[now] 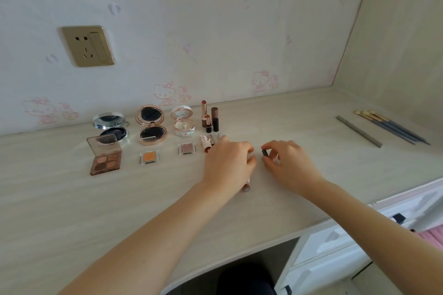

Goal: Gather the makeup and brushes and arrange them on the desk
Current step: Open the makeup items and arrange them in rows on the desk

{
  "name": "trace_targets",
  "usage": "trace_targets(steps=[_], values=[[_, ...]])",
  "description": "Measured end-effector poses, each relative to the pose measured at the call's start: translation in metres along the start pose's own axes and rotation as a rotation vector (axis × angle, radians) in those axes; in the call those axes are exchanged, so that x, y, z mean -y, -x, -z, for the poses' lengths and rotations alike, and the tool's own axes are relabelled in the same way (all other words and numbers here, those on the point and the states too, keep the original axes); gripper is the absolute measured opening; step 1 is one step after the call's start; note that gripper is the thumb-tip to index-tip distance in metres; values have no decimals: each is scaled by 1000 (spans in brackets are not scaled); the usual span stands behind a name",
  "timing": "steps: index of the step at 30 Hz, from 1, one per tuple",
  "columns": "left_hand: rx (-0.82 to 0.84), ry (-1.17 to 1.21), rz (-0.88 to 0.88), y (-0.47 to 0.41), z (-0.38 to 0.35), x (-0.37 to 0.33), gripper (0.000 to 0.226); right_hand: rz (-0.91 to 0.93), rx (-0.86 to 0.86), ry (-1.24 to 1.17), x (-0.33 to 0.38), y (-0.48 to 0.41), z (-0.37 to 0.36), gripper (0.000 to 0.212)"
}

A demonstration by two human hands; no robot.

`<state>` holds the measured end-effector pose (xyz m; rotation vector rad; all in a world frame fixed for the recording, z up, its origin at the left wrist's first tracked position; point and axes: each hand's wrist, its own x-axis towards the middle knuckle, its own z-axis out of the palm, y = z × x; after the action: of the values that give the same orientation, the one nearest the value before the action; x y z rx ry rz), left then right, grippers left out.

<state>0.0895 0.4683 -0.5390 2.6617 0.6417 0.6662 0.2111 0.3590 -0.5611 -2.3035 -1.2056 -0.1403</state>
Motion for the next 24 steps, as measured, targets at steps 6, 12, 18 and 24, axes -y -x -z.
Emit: trace_targets(steps=[6,12,18,24], values=[[69,-252,-31,-14,-4,-17,26,54,1,124,-7,-5,-5,29],[133,-336,-65,-19,-17,-11,23,85,-12,125,-11,-3,-5,31],[107,-184,-174,-7,-15,6,36,122,-38,76,-14,6,-1,28],[226,-160,-194,9,-2,11,52,177,-42,63,-18,10,0,25]])
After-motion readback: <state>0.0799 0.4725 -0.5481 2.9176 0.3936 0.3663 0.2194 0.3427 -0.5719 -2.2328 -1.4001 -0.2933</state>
